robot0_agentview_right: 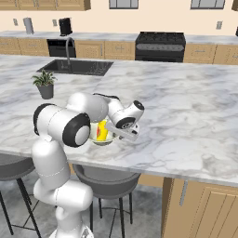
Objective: Place the cup inside the bowl on the dining table and move the bowl to any counter.
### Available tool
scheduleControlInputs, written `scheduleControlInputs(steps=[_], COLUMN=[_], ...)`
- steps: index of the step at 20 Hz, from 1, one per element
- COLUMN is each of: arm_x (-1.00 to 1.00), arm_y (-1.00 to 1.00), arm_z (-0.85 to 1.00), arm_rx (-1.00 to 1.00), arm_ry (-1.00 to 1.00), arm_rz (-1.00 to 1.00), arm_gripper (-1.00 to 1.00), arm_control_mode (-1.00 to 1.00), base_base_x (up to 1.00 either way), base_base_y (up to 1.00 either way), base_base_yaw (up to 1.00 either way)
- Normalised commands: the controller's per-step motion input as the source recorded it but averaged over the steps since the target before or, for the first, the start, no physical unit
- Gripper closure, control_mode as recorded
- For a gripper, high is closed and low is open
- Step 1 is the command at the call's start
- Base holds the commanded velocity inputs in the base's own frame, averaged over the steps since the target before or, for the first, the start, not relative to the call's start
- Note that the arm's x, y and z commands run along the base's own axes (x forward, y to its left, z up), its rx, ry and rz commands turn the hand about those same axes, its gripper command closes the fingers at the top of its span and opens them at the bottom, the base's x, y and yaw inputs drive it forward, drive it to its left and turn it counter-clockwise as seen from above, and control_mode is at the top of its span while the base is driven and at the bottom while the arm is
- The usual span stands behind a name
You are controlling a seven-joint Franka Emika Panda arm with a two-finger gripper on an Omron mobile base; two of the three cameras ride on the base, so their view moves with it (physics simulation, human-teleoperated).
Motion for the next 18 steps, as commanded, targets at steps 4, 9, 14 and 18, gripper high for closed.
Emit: scheduleControlInputs(steps=[4, 9, 14, 18], arm_x=[0.00, 0.00, -0.01, -0.01], arm_y=[0.00, 0.00, 0.00, 0.00], arm_z=[0.00, 0.13, 0.22, 0.17], arm_rx=[0.00, 0.00, 0.00, 0.03], arm_ry=[0.00, 0.00, 0.00, 0.02], arm_rz=[0.00, 0.00, 0.00, 0.00], arm_gripper=[1.00, 1.00, 1.00, 1.00], arm_control_mode=[-1.00, -1.00, -1.00, -1.00], base_base_x=[0.00, 0.00, 0.00, 0.00], base_base_y=[0.00, 0.00, 0.00, 0.00], base_base_yaw=[0.00, 0.00, 0.00, 0.00])
